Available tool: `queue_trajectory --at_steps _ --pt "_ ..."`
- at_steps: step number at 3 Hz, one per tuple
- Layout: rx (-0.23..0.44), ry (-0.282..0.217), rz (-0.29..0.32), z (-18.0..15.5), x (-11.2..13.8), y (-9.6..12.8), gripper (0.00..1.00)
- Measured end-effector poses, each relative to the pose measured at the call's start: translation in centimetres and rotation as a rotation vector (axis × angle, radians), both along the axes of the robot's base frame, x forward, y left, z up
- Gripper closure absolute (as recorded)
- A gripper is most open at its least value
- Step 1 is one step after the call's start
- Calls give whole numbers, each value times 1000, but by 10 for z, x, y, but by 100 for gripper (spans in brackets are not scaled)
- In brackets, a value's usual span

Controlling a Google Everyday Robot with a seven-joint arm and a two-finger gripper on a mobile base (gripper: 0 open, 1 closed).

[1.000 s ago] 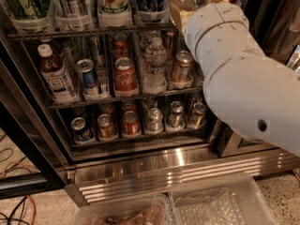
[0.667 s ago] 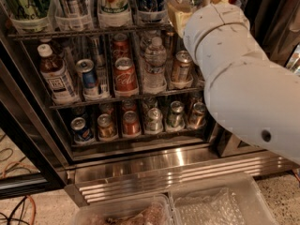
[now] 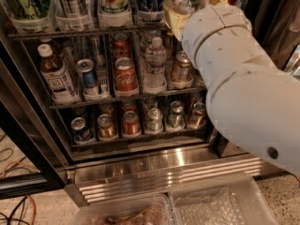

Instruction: Pick water bottle from top shelf of fridge

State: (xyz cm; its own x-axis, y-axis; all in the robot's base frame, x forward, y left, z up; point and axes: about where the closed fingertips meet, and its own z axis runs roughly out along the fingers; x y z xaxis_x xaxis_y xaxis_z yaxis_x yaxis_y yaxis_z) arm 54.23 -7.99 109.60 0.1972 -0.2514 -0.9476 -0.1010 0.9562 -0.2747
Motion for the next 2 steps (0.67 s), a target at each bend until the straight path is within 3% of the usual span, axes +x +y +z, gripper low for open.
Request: queue_trajectory --at_steps 2 --pt "0 39 29 -14 -2 6 100"
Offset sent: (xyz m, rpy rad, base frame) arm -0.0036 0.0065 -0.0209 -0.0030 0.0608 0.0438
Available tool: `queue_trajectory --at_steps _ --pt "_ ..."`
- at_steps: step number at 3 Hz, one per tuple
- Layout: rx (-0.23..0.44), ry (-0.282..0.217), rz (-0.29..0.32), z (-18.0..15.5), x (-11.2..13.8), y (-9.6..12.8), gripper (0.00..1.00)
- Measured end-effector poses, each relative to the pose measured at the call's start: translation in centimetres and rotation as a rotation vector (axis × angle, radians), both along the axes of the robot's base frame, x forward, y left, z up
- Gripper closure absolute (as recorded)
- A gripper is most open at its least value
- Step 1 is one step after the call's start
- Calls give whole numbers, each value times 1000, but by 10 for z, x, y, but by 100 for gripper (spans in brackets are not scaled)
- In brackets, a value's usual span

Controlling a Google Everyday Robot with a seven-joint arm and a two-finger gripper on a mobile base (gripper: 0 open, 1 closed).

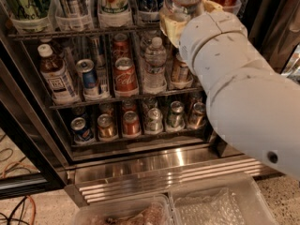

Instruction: Pick water bottle from top shelf of fridge

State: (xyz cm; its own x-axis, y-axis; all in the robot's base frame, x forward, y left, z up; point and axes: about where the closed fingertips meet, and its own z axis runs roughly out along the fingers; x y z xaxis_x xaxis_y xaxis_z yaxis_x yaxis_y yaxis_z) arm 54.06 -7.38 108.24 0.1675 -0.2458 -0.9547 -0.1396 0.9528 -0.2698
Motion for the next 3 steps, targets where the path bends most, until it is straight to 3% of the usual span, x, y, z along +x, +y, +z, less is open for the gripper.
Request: queue_trajectory --at_steps 3 --pt "4 32 55 -10 -2 14 100"
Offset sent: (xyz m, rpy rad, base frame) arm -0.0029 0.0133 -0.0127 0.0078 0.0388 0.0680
